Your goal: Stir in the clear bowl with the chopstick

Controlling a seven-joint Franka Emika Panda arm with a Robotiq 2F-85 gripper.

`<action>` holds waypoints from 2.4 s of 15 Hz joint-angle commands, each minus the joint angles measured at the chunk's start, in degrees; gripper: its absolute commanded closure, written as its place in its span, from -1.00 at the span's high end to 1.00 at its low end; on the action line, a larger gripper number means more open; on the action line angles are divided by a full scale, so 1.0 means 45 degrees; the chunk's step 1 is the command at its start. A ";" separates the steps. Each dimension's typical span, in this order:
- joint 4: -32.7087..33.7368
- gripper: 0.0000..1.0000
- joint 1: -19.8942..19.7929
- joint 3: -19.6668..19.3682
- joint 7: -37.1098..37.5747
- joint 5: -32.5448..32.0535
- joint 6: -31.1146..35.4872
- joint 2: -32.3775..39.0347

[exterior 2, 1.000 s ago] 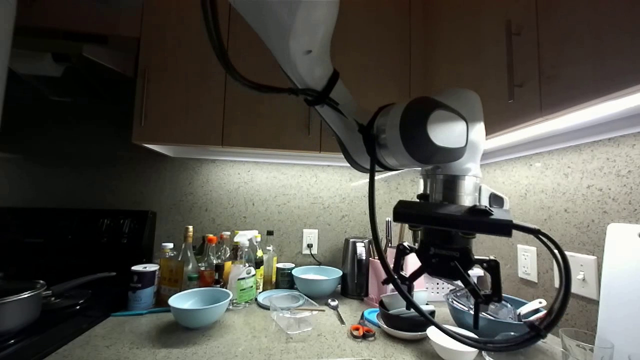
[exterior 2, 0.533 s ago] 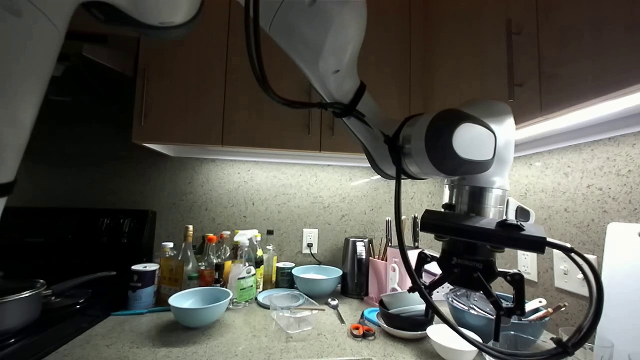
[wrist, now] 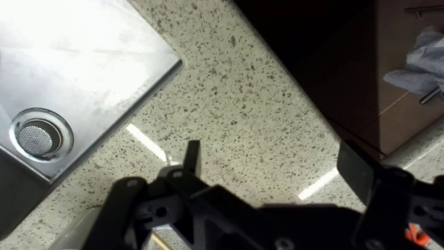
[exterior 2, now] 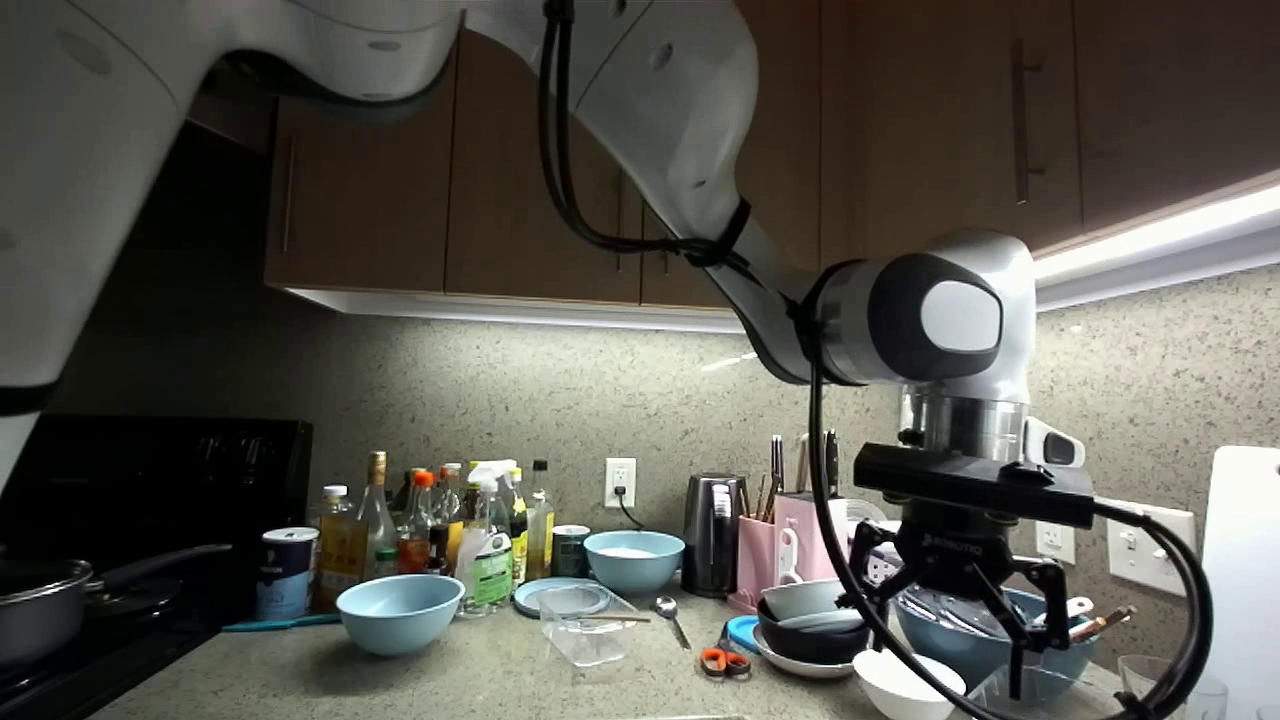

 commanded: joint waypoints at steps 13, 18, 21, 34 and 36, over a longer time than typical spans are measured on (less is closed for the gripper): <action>0.2843 1.00 -0.1897 0.1271 0.0742 0.0044 0.2192 0.2545; 0.5094 1.00 -0.1776 0.1235 0.2040 -0.0733 0.2231 0.4589; 0.6534 1.00 -0.2008 0.1451 0.1829 -0.1153 0.1911 0.5700; 0.9959 0.53 -0.2326 0.1893 0.2169 -0.1626 -0.3630 0.7565; 1.0438 0.25 -0.2497 0.1960 0.2148 -0.1495 -0.4717 0.7756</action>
